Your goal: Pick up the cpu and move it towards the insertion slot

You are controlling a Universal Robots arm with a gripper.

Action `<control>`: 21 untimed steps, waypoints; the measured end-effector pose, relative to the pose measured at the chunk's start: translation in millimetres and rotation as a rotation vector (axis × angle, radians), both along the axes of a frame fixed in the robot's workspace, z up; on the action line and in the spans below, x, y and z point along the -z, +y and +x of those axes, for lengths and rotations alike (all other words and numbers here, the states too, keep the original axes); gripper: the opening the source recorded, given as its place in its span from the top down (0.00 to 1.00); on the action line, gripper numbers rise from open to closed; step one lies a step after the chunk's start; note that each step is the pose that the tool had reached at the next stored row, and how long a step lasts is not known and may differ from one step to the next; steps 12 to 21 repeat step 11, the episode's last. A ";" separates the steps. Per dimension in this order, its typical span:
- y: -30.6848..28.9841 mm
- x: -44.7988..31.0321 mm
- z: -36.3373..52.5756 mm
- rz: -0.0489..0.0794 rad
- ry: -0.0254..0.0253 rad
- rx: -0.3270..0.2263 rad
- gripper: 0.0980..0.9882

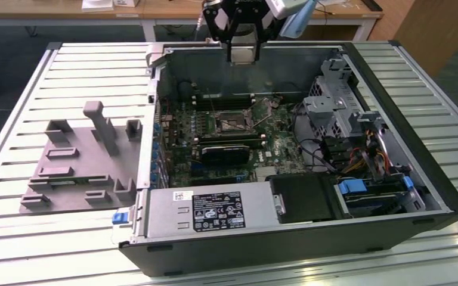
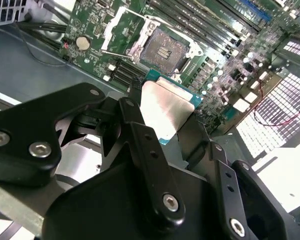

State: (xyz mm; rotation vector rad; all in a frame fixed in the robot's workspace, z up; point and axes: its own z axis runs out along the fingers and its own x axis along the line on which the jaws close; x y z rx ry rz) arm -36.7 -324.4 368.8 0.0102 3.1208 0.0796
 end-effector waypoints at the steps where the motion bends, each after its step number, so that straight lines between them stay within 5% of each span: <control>1: 0.3 0.3 0.0 0.000 0.0000 0.000 0.51; 21: 0.4 1.7 0.0 0.000 0.0000 0.000 0.51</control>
